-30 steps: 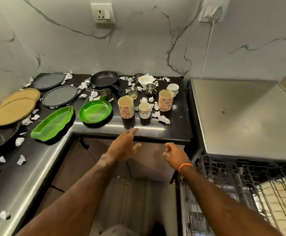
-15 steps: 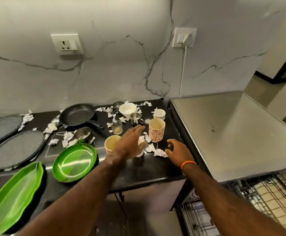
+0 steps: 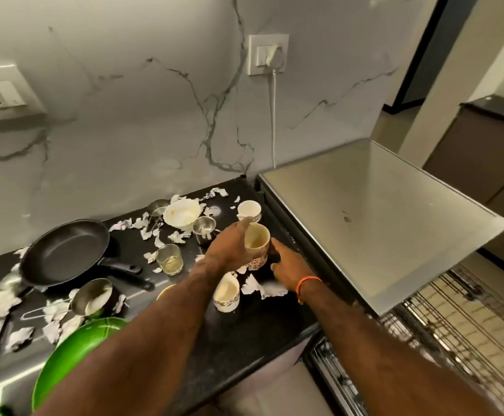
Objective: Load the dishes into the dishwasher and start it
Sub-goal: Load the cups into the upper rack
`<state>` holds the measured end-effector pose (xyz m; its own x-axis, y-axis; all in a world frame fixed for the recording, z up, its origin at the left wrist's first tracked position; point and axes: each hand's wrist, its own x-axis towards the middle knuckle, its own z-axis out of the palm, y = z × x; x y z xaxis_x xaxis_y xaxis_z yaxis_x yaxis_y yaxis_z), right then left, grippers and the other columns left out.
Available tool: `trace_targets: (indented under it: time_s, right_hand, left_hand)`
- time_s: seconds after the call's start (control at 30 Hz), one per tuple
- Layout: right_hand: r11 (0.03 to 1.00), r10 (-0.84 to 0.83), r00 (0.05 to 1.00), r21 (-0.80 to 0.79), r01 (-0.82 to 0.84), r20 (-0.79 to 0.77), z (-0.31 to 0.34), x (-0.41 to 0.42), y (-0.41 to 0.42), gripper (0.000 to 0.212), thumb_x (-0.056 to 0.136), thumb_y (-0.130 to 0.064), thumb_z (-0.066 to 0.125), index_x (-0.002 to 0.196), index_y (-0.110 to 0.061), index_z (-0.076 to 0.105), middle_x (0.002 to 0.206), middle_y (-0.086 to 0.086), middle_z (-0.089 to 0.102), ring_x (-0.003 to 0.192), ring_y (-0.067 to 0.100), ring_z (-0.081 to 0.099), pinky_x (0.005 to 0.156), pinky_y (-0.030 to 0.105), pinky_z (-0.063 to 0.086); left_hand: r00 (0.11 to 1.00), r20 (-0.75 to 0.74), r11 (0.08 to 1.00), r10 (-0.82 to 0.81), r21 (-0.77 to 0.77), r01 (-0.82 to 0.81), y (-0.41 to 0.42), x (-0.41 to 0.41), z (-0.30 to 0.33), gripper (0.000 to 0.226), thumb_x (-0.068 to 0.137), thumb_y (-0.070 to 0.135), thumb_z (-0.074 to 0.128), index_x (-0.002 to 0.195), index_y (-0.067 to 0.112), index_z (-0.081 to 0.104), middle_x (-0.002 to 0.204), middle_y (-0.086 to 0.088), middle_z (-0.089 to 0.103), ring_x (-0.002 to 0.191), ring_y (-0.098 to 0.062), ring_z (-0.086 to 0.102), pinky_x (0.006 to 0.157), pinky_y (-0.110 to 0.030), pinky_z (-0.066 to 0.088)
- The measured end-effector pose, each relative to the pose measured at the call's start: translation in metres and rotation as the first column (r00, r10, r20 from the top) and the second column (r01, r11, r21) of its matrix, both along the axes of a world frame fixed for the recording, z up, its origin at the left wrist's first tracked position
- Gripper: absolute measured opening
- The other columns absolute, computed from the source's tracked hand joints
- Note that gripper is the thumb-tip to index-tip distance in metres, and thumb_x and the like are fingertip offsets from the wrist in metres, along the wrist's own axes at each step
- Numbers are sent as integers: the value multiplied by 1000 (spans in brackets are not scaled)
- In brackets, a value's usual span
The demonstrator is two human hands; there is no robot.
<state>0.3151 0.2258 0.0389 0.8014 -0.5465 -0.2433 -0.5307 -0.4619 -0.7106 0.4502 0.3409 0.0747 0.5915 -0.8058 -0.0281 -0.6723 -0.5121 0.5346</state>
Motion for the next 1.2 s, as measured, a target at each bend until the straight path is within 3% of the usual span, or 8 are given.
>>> trace_targets:
  time_s: [0.27,0.43,0.5,0.6,0.73,0.9,1.07,1.2]
  right_hand:
    - [995,-86,996,51,87,-23,-3,-42,-11,100,79,-22,81,159,-17,21,154,4,43,134,23,50,113,33,39]
    - [947,-217,959,276,162,183,14,-107,-27,82,75,-5,83,145,-17,42,126,1,64,113,22,61,81,32,54]
    - [895,-259,938,423,144,228,19,-144,-33,73,76,-3,82,135,-27,48,117,1,67,103,23,66,78,43,59]
    - [711,-435,864,685,158,253,24,-210,-48,77,73,-9,84,139,-21,49,130,14,63,115,35,65,93,60,54]
    - [502,-618,760,845,183,202,28,-307,-66,75,74,-1,80,140,-18,49,140,19,53,117,43,61,92,58,53]
    - [404,-689,717,878,256,108,15,-410,-78,61,80,-8,78,135,-14,52,133,21,61,122,41,60,96,57,53]
    - [372,-827,562,772,515,24,-15,-490,-93,63,76,-12,84,131,-17,52,129,16,61,111,32,66,81,45,61]
    - [415,-854,516,507,756,-71,-58,-521,-97,72,67,-15,92,122,-17,45,123,12,61,105,31,67,75,43,62]
  left_hand:
    - [999,31,978,-32,-205,38,-7,-25,11,95,65,59,82,144,23,45,129,1,63,111,-18,62,95,-37,54]
    - [951,-293,941,-100,-338,-5,-28,-72,26,94,60,45,87,142,25,47,119,4,65,105,-15,65,86,-32,58]
    - [873,-459,928,-164,-372,-22,-42,-101,26,91,57,43,86,140,28,51,120,-3,67,107,-20,67,85,-41,62]
    - [661,-709,924,-245,-377,-61,-61,-153,22,74,61,28,83,131,31,60,118,-12,69,104,-29,71,79,-49,63]
    - [343,-898,948,-277,-313,-53,-89,-229,7,62,63,17,79,124,22,66,118,-15,71,104,-35,71,79,-52,60]
    - [142,-968,978,-207,-204,31,-123,-323,-25,54,73,15,70,127,17,66,124,-21,65,113,-40,64,83,-54,59]
    - [297,-948,981,-110,-55,185,-175,-403,-56,47,86,2,58,133,9,59,127,-19,63,114,-35,63,93,-55,57]
    - [266,-963,929,-37,65,363,-199,-448,-80,30,94,15,62,121,2,59,117,-18,63,111,-36,64,96,-51,56]
